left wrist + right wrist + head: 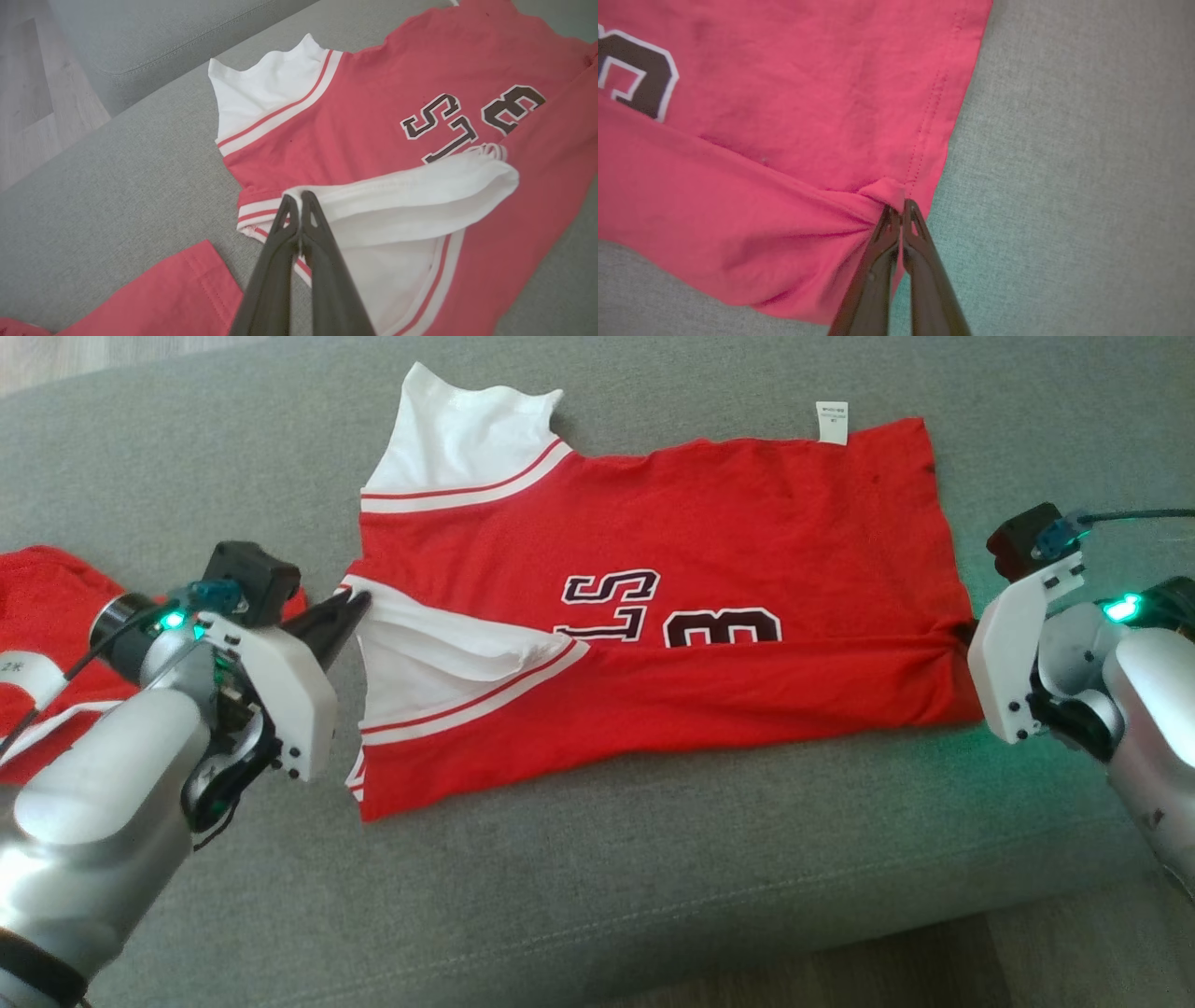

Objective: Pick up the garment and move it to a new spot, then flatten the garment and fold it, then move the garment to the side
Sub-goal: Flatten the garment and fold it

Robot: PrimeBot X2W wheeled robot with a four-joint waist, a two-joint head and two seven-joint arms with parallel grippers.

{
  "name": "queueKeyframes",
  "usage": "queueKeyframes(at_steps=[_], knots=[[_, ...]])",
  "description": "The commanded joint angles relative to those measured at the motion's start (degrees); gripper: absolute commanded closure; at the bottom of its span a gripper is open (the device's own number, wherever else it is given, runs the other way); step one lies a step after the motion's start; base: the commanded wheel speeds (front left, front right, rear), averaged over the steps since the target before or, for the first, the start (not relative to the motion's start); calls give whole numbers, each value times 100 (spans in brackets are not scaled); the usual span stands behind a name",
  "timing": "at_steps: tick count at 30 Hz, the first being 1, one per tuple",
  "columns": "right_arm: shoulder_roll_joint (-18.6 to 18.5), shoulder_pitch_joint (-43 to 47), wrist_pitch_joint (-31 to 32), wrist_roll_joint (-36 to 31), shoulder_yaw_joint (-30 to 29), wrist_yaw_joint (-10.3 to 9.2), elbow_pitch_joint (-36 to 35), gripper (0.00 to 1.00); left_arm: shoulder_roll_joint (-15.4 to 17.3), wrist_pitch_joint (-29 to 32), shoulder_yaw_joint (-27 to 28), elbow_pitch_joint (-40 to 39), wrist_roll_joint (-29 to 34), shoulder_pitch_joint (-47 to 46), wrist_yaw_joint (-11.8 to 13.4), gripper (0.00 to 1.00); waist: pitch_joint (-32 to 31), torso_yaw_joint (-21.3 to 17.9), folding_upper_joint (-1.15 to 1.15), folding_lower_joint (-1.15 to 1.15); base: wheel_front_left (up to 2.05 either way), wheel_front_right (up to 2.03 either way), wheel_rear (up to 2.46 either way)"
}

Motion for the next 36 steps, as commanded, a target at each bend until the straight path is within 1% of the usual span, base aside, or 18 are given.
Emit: queueKeyframes(at_steps=[1,15,16,17,18,21,24,25,28,29,33,36], knots=[[-39,-111,-68,-65,14,-2,-85,100,175,-19,246,-38,28,-348,28,100,-7,-8,0,0,0,0,0],[80,-144,-120,26,218,-2,251,100,-105,-139,47,497,55,-426,-44,100,-53,40,0,0,0,0,0],[89,-158,-158,13,201,-2,286,93,-146,-181,59,540,66,-435,13,58,-58,48,0,0,0,0,0],[103,-175,-235,-9,169,-2,316,11,-188,-235,70,585,83,-445,73,0,-63,54,0,0,0,0,0],[140,-182,-255,11,91,-2,401,0,-229,-281,77,631,89,-448,113,0,-73,58,0,0,0,0,0],[222,-222,-433,-61,12,-2,503,0,-352,-468,164,778,74,-469,288,0,-101,72,0,0,0,0,0],[300,-240,-803,-128,-212,-2,603,0,-450,-823,398,912,9,-476,631,0,-170,80,0,0,0,0,0],[350,-212,-1167,-185,-358,-2,617,0,-487,-1089,595,920,-95,-418,842,0,-238,80,0,0,0,0,0],[404,-122,-1850,-365,-667,-2,614,0,-518,-1406,975,740,-300,-213,1167,0,-382,94,0,0,0,0,0],[404,-122,-1850,-365,-667,-2,614,0,-518,-1406,975,740,-300,-213,1167,0,-382,94,0,0,0,0,0],[651,154,-2704,-512,-1249,-2,526,0,-572,-1564,1619,74,-477,364,1638,0,-607,104,0,0,0,0,0],[879,463,-3227,-721,-1708,-2,364,0,-675,-1571,2136,-736,-255,1037,1917,0,-764,117,0,0,0,0,0]])
